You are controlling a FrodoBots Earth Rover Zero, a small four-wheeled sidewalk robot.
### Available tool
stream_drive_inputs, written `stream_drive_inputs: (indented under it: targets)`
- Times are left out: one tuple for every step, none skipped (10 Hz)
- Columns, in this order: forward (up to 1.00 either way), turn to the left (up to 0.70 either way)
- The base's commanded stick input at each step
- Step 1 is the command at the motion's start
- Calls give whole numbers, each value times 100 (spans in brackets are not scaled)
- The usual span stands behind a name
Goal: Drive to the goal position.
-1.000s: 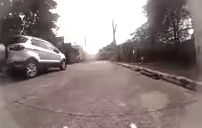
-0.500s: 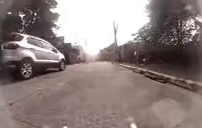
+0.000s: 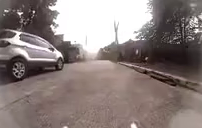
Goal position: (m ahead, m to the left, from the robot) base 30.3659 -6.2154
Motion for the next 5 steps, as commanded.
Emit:
stream_drive_inputs:
  targets:
    - [70, 1]
    - [70, 1]
    - [70, 1]
    - [70, 1]
    - [70, 1]
